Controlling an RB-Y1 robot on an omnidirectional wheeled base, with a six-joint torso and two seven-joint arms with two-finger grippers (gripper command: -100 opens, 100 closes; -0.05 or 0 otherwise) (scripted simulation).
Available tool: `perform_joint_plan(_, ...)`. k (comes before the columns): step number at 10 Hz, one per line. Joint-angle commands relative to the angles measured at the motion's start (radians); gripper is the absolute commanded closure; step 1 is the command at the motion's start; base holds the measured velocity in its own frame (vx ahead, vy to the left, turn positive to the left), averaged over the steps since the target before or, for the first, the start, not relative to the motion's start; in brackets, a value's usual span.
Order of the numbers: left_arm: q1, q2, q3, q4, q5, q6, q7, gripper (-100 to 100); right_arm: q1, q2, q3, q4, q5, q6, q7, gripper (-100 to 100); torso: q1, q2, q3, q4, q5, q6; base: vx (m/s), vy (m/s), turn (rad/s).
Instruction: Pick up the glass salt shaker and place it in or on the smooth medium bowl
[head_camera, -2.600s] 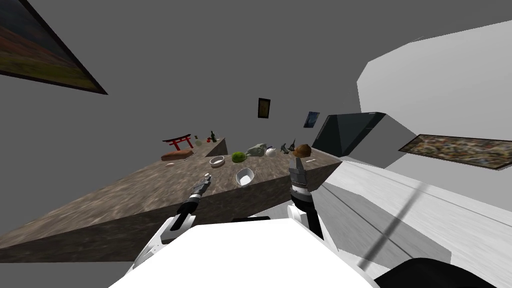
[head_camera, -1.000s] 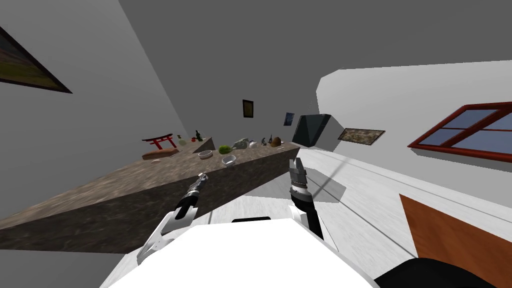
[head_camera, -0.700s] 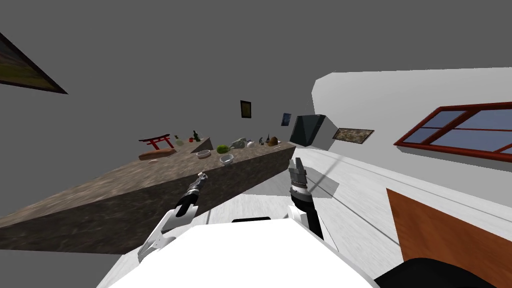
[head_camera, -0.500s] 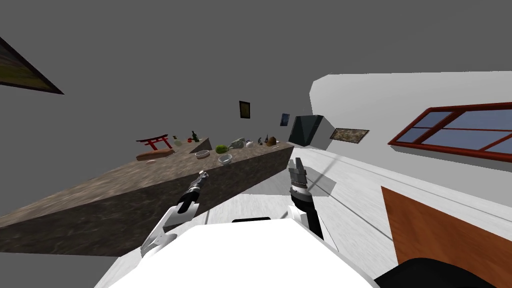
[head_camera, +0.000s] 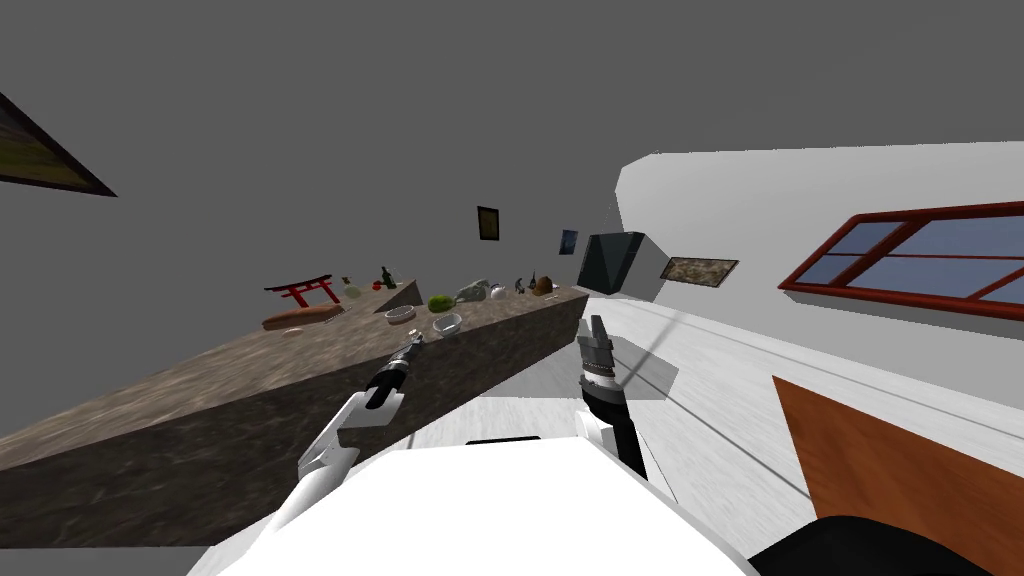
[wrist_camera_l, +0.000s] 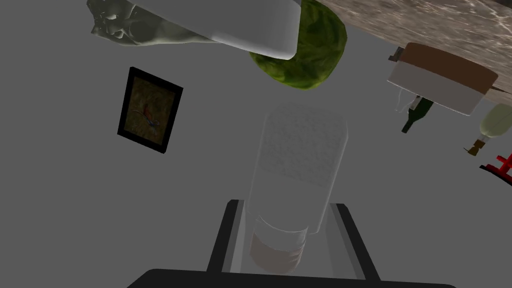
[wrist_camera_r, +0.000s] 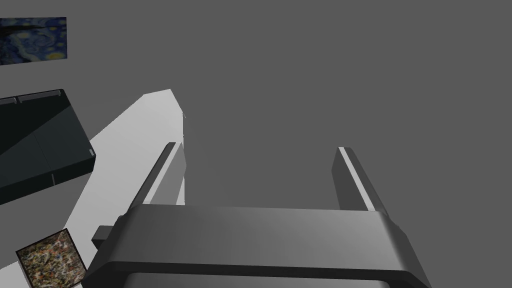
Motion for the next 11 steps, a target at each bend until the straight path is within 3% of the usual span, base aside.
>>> perform_joint_plan(1,-0.012,0.032,-0.034,-0.016,-0.001,0.010,0.025,100,0.000,0.000,0.000,0.000,0.000,0.000,0.000,0,0.000,0.000,0.000,0.000,0.000,0.000,0.137,0.039,-0.015)
perform_joint_plan(8,-0.071,0.160,-0.157,-0.052,-0.009,0.011,0.114,100,0.000,0.000,0.000,0.000,0.000,0.000,0.000,0,-0.002,0.003,0.001,0.000,0.000,-0.001,0.137,0.015,-0.004)
perform_joint_plan(9,-0.077,0.175,-0.170,-0.055,-0.010,0.009,0.124,100,0.000,0.000,0.000,0.000,0.000,0.000,0.000,0,-0.001,0.003,0.001,0.000,0.000,-0.001,0.141,0.041,0.006)
perform_joint_plan(10,-0.073,0.169,-0.159,-0.052,-0.006,0.009,0.118,100,0.000,0.000,0.000,0.000,0.000,0.000,0.000,0,0.000,0.003,0.001,0.000,0.000,-0.001,0.064,0.019,-0.010)
perform_joint_plan(11,-0.074,0.171,-0.161,-0.055,-0.007,0.009,0.120,-100,0.000,0.000,0.000,0.000,0.000,0.000,0.000,0,0.000,0.007,0.003,0.000,0.001,-0.002,0.013,0.003,-0.002)
